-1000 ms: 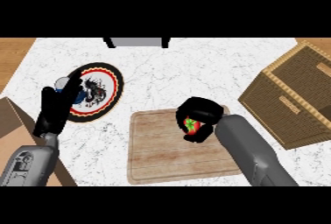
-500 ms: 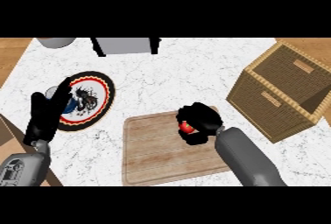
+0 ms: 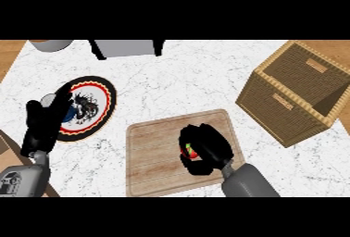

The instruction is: Pick the tomato from the cutting board and place it in the basket

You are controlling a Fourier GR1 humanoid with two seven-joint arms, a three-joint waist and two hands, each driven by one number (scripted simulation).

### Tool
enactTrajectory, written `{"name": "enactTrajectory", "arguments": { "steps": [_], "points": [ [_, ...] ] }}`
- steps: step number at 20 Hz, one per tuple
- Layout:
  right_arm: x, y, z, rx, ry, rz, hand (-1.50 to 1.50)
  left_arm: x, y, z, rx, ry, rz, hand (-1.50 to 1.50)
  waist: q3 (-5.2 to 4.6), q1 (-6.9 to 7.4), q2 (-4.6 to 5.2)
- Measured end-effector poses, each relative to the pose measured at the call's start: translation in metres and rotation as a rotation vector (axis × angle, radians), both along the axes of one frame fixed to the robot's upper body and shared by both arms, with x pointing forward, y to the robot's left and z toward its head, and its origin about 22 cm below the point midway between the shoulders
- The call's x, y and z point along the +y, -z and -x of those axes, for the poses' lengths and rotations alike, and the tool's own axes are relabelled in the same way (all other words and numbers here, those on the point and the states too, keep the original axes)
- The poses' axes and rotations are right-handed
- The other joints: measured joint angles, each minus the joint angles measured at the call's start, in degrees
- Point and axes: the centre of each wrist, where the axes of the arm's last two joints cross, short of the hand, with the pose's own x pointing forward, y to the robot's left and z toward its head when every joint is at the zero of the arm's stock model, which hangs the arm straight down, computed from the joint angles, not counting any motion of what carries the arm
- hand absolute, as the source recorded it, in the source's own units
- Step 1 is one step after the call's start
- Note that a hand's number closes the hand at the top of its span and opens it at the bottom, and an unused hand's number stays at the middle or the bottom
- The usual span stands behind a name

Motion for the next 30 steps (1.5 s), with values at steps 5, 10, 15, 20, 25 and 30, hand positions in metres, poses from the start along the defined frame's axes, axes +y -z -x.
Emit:
{"name": "enactTrajectory", "arguments": {
  "steps": [5, 10, 15, 20, 25, 30],
  "points": [
    [0.005, -0.059, 0.018, 0.006, 0.053, -0.251, 1.5, 0.0, 0.0, 0.0, 0.003, -0.006, -0.002, 0.0, 0.04, -0.38, 0.23],
    [-0.017, -0.135, 0.042, -0.041, 0.115, -0.365, 1.5, 0.0, -0.002, 0.001, -0.001, 0.003, 0.002, 0.0, 0.04, 0.28, 0.43],
    [-0.042, -0.205, 0.074, -0.074, 0.191, -0.423, 1.5, -0.008, -0.005, -0.004, -0.014, 0.029, -0.013, 0.0, 0.07, 1.77, 0.97],
    [-0.057, -0.253, 0.086, -0.09, 0.302, -0.423, 1.5, -0.013, -0.007, -0.007, -0.019, 0.057, -0.014, 0.0, 0.1, 3.29, 1.38],
    [-0.074, -0.293, 0.075, -0.194, 0.389, -0.335, 1.5, -0.018, -0.01, -0.01, -0.018, 0.07, -0.014, 0.0, 0.07, 4.05, 1.58],
    [-0.098, -0.321, 0.055, -0.291, 0.489, -0.159, 1.5, -0.019, -0.012, -0.013, -0.023, 0.076, -0.009, 0.0, 0.01, 4.42, 1.83]
  ]
}}
